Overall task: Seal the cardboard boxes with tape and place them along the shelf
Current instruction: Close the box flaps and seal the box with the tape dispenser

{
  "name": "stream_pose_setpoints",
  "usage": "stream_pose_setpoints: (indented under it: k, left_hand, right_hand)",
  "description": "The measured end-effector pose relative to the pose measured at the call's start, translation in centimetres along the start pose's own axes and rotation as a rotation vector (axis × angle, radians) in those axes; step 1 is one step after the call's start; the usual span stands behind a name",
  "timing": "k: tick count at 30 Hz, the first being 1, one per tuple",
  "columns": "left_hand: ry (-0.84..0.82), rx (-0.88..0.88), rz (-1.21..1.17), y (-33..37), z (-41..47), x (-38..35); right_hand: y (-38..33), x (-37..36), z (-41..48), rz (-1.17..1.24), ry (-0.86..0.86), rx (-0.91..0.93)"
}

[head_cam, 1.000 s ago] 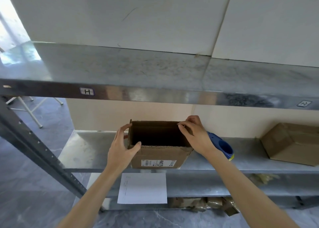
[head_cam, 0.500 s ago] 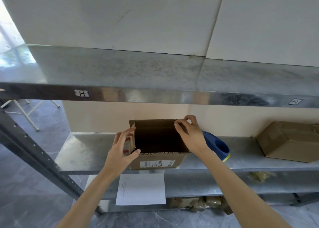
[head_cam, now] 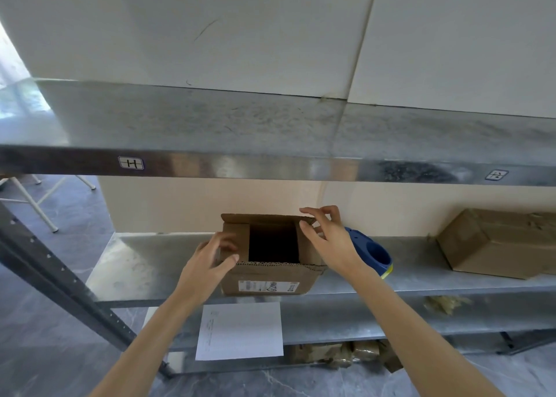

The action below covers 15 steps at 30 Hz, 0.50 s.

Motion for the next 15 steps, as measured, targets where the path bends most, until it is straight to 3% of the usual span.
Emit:
stream_pose_setpoints:
  k: [15]
  left_hand:
    - [0.032,0.056,0.129,-0.4,0.8,-0.5]
  right_hand:
    - [0.6,-0.4,-1.4,0.133,-0.215,0.035]
Point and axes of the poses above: each hand's wrist, its own z-axis towards the middle knuckle, its own x-axis out of the back of the hand, y = z × x, the point moved 3 cm from there along z, towards the middle knuckle, and after that the axes turned 8 degrees about -x, right-handed, at the moved point
